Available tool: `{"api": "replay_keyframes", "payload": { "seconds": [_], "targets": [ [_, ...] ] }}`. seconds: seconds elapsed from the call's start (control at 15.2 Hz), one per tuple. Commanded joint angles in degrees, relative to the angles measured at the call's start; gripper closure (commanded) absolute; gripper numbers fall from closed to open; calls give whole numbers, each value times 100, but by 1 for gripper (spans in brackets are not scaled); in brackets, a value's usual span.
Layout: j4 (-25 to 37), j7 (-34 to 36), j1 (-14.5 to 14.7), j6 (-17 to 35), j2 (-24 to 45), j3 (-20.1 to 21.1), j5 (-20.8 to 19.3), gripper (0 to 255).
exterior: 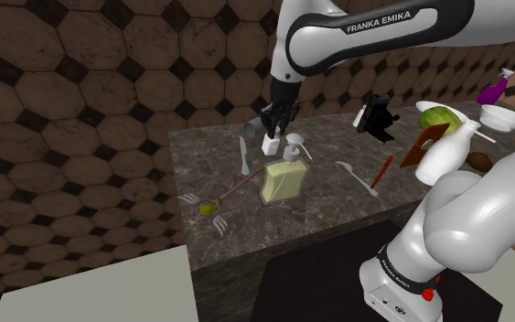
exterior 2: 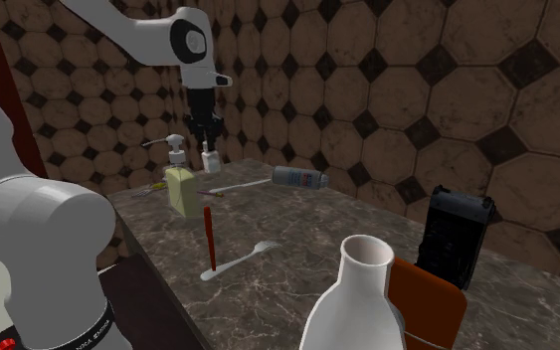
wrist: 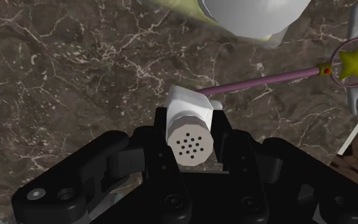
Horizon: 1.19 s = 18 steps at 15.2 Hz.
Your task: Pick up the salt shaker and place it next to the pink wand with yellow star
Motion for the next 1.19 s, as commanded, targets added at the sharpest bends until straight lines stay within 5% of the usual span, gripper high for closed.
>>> {"api": "replay_keyframes", "payload": {
  "seconds": [0.0, 1.12],
  "targets": [
    [-99, 0, 0, 155, 53, 0, 0, 255],
    [-842, -4, 0, 1411, 566, -1, 3, 255]
  ]
}}
